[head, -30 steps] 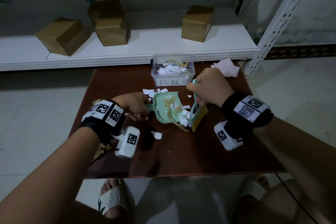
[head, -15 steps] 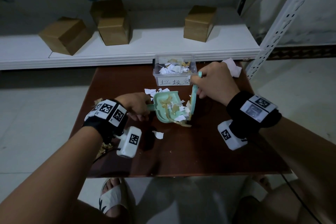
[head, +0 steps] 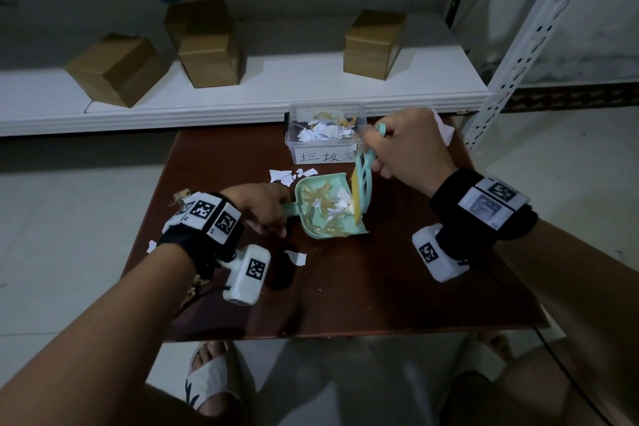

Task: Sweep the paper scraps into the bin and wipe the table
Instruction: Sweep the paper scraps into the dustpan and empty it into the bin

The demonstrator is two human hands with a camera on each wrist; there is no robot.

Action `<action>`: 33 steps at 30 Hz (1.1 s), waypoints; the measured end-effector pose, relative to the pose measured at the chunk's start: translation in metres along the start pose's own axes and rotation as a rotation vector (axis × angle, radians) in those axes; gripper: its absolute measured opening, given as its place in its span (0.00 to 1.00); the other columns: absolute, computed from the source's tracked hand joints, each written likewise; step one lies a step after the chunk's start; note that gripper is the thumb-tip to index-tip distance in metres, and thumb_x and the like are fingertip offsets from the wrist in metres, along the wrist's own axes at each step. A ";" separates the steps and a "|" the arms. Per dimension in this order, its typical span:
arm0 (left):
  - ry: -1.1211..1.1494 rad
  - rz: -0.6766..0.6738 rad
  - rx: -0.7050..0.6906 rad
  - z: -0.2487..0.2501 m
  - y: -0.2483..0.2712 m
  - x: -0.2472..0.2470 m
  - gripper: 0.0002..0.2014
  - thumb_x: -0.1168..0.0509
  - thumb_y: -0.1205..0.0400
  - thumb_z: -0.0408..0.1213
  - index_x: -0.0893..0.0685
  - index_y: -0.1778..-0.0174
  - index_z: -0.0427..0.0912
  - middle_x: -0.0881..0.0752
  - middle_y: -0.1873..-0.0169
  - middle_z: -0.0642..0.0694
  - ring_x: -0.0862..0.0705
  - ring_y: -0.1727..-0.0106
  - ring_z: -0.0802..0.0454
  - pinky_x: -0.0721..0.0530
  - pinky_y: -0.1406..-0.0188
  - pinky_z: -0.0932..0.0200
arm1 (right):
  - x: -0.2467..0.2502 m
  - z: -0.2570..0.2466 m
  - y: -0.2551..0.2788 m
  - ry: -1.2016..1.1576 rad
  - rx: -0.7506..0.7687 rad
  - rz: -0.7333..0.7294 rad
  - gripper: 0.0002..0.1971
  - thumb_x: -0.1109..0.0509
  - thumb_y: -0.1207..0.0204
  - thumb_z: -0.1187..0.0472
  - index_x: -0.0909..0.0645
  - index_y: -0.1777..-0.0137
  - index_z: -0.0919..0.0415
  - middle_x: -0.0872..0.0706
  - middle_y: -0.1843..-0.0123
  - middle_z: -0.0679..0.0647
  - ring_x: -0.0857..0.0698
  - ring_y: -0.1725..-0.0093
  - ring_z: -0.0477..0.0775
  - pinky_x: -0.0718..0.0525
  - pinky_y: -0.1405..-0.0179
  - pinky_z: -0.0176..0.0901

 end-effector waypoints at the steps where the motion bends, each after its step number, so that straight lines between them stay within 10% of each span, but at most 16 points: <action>1: 0.020 -0.009 0.010 0.000 0.000 0.000 0.09 0.39 0.13 0.23 0.25 0.44 0.41 0.09 0.57 0.42 0.18 0.64 0.48 0.21 0.72 0.59 | 0.004 0.000 -0.002 -0.011 -0.003 0.036 0.20 0.31 0.19 0.60 0.14 0.70 0.72 0.13 0.79 0.56 0.14 0.81 0.52 0.15 0.72 0.43; 9: 0.145 0.000 -0.051 0.002 0.009 0.009 0.14 0.43 0.11 0.23 0.28 0.30 0.34 0.11 0.62 0.44 0.20 0.69 0.53 0.20 0.78 0.64 | 0.027 0.003 -0.011 -0.312 -0.134 0.280 0.19 0.33 0.14 0.58 0.11 0.64 0.67 0.12 0.75 0.61 0.13 0.79 0.58 0.17 0.81 0.42; 18: 0.197 0.046 -0.111 -0.015 0.032 0.031 0.08 0.42 0.11 0.22 0.22 0.46 0.38 0.10 0.56 0.40 0.18 0.64 0.50 0.23 0.68 0.59 | 0.037 0.017 -0.019 -0.222 -0.096 0.379 0.22 0.37 0.13 0.51 0.13 0.65 0.60 0.13 0.75 0.56 0.13 0.77 0.54 0.09 0.64 0.55; 26: 0.021 0.079 0.031 -0.028 0.029 0.032 0.10 0.37 0.13 0.25 0.20 0.49 0.46 0.11 0.58 0.45 0.14 0.62 0.53 0.14 0.66 0.62 | 0.012 0.037 -0.016 0.439 0.049 0.137 0.23 0.39 0.12 0.50 0.26 0.68 0.60 0.16 0.64 0.61 0.17 0.58 0.66 0.22 0.52 0.56; 33: -0.185 0.089 0.119 -0.023 0.025 0.024 0.10 0.32 0.17 0.23 0.20 0.54 0.44 0.11 0.61 0.41 0.15 0.65 0.50 0.17 0.72 0.62 | -0.030 0.042 -0.005 0.530 0.130 -0.170 0.34 0.55 0.21 0.36 0.15 0.60 0.59 0.13 0.60 0.60 0.16 0.57 0.66 0.25 0.58 0.51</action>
Point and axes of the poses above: each hand's wrist, its own y-axis away from the middle knuckle, its own x-axis out of the back of the hand, z = x × y, the point moved 1 cm from there along -y, towards the middle knuckle
